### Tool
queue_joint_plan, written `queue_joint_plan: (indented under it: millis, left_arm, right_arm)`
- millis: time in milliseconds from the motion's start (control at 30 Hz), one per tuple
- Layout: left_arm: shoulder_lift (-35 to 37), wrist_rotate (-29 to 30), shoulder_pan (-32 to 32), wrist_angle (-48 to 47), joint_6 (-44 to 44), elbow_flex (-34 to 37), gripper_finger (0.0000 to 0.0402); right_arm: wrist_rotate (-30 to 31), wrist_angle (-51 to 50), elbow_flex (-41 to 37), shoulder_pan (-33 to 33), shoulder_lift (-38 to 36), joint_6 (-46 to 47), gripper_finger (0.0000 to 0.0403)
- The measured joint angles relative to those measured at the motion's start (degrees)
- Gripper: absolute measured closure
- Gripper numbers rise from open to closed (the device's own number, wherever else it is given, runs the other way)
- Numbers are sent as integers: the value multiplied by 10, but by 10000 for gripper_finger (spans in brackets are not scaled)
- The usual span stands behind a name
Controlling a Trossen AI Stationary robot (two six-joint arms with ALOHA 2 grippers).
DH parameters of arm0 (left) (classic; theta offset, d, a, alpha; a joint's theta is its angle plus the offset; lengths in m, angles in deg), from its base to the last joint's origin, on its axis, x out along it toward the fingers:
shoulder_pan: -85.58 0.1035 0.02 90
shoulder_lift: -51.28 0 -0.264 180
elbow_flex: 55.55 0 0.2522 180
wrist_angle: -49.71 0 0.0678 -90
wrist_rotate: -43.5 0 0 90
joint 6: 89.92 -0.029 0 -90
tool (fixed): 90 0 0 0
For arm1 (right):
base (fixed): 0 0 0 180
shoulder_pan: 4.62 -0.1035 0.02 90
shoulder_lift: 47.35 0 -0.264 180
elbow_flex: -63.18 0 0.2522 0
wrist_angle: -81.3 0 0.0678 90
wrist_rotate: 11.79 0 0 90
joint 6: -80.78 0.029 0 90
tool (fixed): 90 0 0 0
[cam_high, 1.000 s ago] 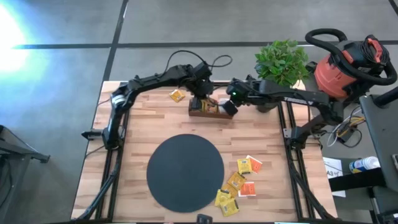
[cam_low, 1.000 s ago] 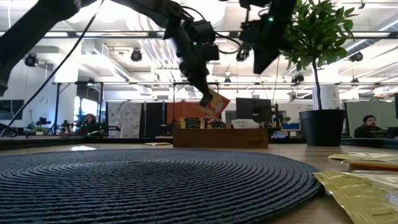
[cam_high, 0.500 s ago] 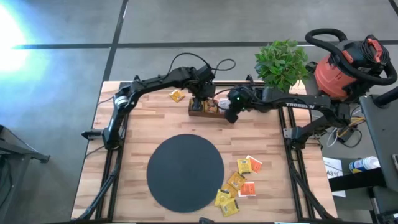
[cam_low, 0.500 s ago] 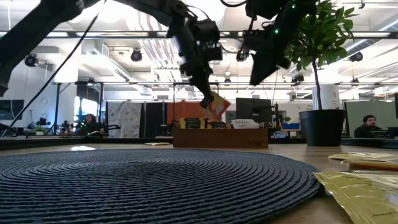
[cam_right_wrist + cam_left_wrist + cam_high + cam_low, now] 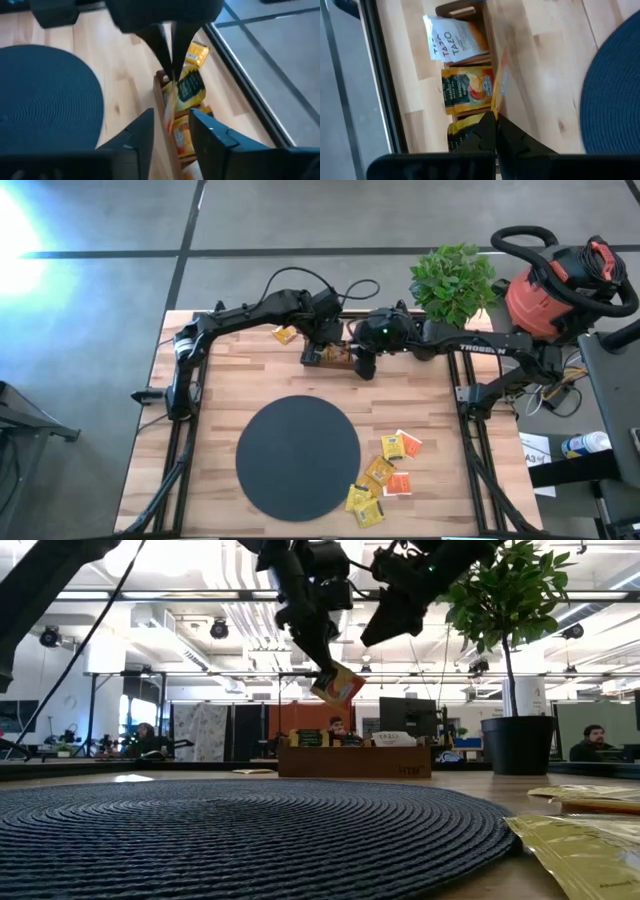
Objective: Pick & Place Tea
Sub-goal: Put the orange tea bag into the middle section of the wooden organizer
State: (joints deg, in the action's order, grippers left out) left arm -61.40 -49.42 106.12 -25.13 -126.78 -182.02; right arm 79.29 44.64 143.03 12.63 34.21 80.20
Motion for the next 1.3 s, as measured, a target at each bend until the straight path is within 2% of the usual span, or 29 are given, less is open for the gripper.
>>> queue_joint_plan:
  millis: [233, 433, 733, 1067, 1300]
  left_arm:
    - [4, 16, 0, 1, 3, -2, 401]
    - [4, 14, -5, 1, 3, -11, 401]
    - [4, -26, -17, 2, 7, -50, 401]
    - [2, -25, -19, -44, 7, -52, 401]
    - [2, -25, -19, -40, 9, -52, 401]
  right_arm:
    - [0, 10, -8, 0, 0, 4, 236]
    - [0, 65, -36, 0, 0, 49, 231]
    - [1, 103, -57, 0, 23, 62, 246]
    - [4, 99, -54, 0, 38, 75, 293]
    - [3, 100, -48, 0, 38, 76, 320]
